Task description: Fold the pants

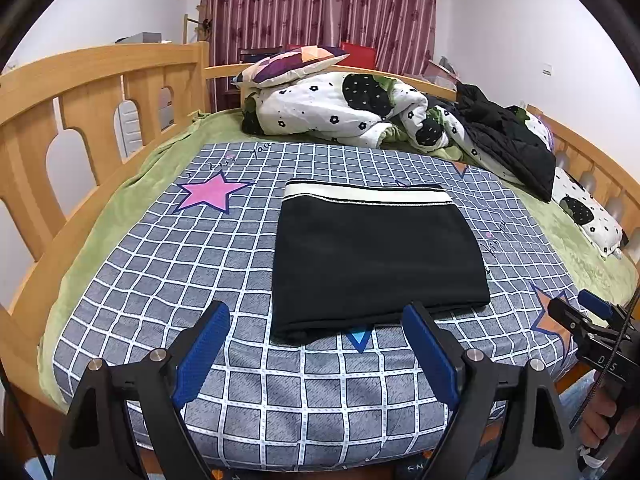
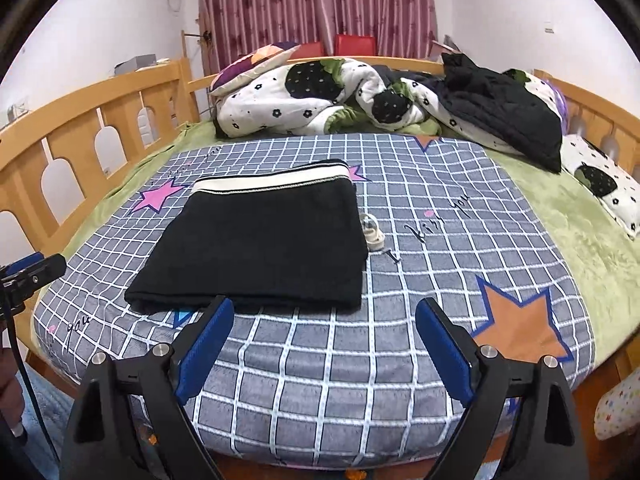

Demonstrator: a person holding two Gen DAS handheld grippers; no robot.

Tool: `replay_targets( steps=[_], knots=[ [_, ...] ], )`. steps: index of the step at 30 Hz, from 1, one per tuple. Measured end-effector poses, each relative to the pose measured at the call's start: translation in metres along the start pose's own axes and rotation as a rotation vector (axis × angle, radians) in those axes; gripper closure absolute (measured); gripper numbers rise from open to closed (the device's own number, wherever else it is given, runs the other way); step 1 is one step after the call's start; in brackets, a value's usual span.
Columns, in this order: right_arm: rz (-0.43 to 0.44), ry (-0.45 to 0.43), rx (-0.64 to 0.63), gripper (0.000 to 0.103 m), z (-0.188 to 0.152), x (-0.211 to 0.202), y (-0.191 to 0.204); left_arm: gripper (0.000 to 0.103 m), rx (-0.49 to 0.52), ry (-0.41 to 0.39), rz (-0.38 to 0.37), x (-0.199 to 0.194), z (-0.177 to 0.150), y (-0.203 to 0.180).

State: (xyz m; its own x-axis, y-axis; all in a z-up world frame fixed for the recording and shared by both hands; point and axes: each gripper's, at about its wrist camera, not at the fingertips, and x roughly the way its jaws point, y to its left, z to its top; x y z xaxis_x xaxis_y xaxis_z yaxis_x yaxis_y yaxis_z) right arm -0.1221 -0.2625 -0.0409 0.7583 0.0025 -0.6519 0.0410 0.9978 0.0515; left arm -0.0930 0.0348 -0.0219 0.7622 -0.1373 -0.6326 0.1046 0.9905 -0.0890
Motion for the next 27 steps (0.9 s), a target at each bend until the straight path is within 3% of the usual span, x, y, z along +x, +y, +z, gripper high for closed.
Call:
replay_targets(
  steps=[27],
  knots=[
    [-0.03, -0.011, 0.033, 0.012, 0.001, -0.013, -0.012, 0.015, 0.041, 0.014, 0.055, 0.006, -0.007, -0.007]
  ],
)
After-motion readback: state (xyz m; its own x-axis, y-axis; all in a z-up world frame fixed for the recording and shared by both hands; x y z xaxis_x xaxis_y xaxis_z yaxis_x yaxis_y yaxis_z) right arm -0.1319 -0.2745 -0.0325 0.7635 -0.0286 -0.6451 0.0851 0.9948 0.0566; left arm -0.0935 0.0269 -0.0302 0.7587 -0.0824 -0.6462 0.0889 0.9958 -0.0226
